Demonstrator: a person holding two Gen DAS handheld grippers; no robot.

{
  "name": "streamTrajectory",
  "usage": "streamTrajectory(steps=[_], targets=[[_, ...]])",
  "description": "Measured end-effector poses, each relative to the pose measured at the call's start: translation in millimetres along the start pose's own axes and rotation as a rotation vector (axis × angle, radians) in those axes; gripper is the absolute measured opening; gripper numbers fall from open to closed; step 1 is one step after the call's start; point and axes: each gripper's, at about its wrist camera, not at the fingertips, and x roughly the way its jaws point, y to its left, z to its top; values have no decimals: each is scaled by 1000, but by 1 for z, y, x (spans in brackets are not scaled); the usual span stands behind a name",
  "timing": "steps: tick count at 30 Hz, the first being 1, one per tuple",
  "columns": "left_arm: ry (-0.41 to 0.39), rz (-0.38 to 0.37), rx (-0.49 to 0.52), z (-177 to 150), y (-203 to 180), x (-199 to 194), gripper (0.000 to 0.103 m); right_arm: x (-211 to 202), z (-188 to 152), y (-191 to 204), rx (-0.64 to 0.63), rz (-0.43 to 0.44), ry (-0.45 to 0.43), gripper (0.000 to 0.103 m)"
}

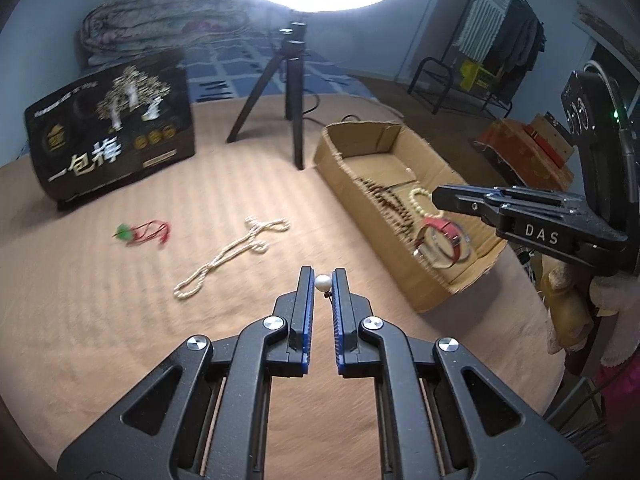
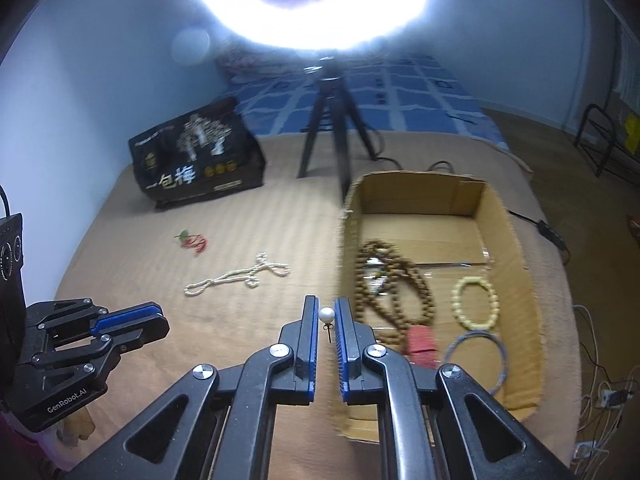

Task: Organize jewelry
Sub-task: 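Lift the pearl earring with left tool and carry it over the box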

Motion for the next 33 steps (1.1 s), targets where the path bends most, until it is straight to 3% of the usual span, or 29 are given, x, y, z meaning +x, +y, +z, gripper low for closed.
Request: streamTrajectory(steps=[15,33], targets=[[-19,-33,51,39,-58,47,7,-8,-9,-64,73,-53,-9,6],[6,-15,56,84,-80,116,7,14,-17,-100,82,-71,13,6]])
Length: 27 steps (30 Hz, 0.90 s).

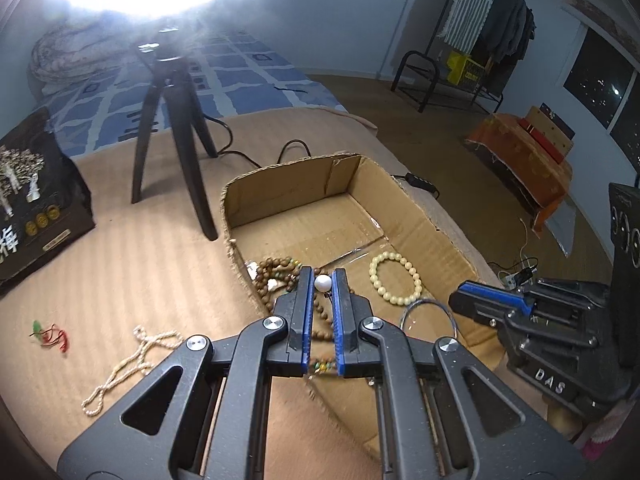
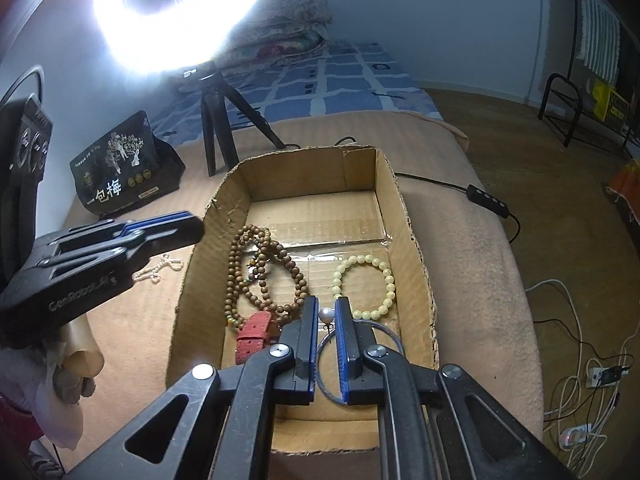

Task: Organize jewelry
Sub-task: 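Lift the pearl earring with left tool and carry it over the box, then open left tool to drop the pearl earring into the box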

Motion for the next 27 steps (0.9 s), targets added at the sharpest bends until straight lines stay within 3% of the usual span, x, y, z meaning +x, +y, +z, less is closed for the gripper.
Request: streamTrajectory(steps=[14,17,19,23,24,25,26,27], targets=[[22,9,-6,5,-2,28,7,19,0,-7,11,4,18,6],[17,20,-2,4,-2,25,7,20,0,-6,5,3,17,11],[11,28,-2,4,-3,24,7,19,0,-5,5,-4,9,24],[10,50,10,5,-4,24,8,19,0,-5,3,-5,9,37],[9,54,13,5,-4,24,11,20,0,-5,2,-11,7,48],[3,63,16,5,-5,23,25,19,0,-4,0,-17,1,59],[-5,70,17,5,-5,22,40,19,-1,-3,-2,-19,-2,63],[-18,77,18,5,-5,20,43,19,-1,-2,-6,-23,-6,69]])
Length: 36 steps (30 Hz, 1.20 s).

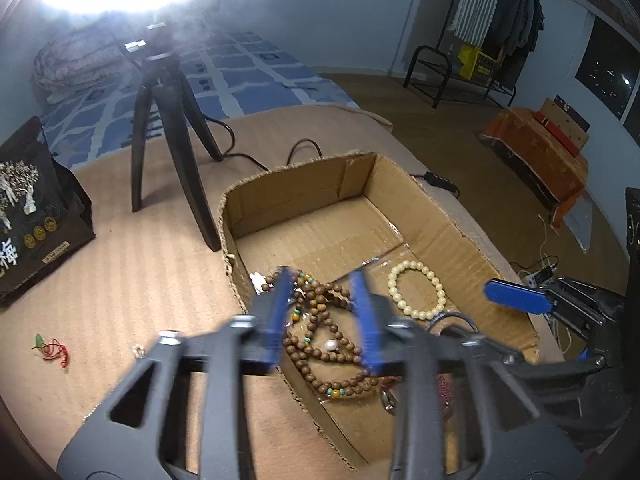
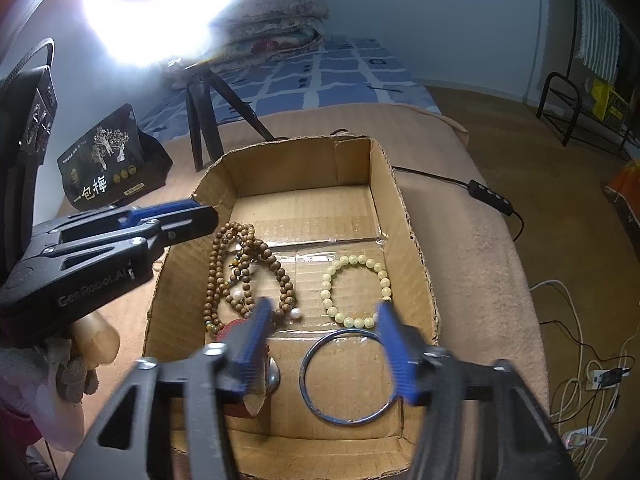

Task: Organize jewelry
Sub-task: 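Open left tool to drop the pearl earring into the box, then move left tool to green jade pendant while right tool approaches white pearl necklace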

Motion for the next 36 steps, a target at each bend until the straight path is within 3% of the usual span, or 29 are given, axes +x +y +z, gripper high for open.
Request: streamTrajectory(steps=[5,7,8,27,36], targets=[[-6,16,-3,1,2,-2,47,0,-1,2,-13,-13,-3,80],[-12,21,-10,1,3,-5,62,-1,-1,4,-14,-19,-7,87],[-17,22,-11,1,4,-7,64,-1,-1,4,-15,-21,-10,87],[-64,35,-20,-2,30,-64,64,-35,6,47,-64,-46,-45,95],[-90,54,-34,-11,76,-105,64,-50,10,88,-93,-19,-67,95]])
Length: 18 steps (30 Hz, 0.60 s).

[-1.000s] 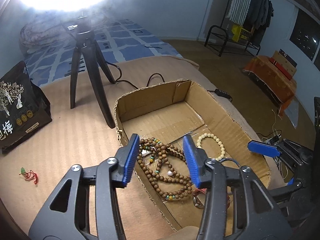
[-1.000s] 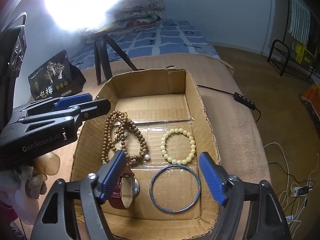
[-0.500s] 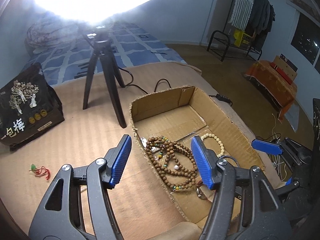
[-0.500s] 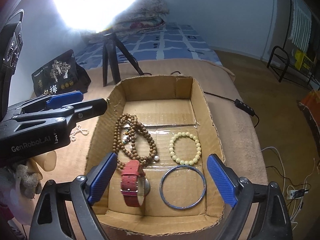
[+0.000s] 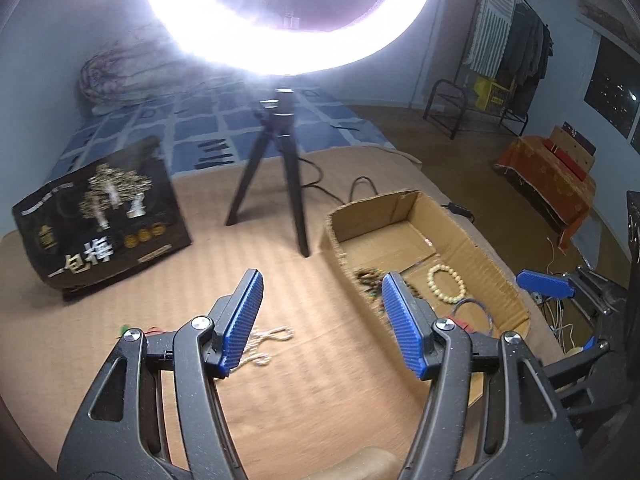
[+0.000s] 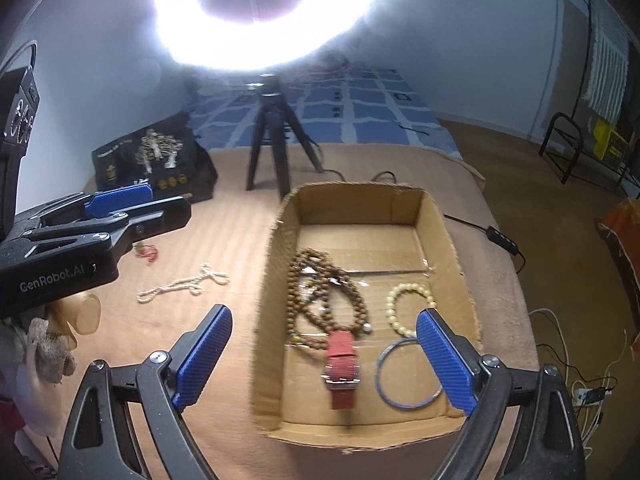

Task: Organize jewelry
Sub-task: 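Move left tool to green jade pendant while right tool approaches white pearl necklace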

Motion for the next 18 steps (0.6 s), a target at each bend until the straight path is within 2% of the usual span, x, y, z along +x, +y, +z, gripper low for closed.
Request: streamTrajectory(steps=[9,18], targets=[[-2,64,-107,-16,89,-23,64,12,12,52,-30,71,6,95],[43,102,-192,-39,158,-13,64,55,22,102,-48,139,66,95]])
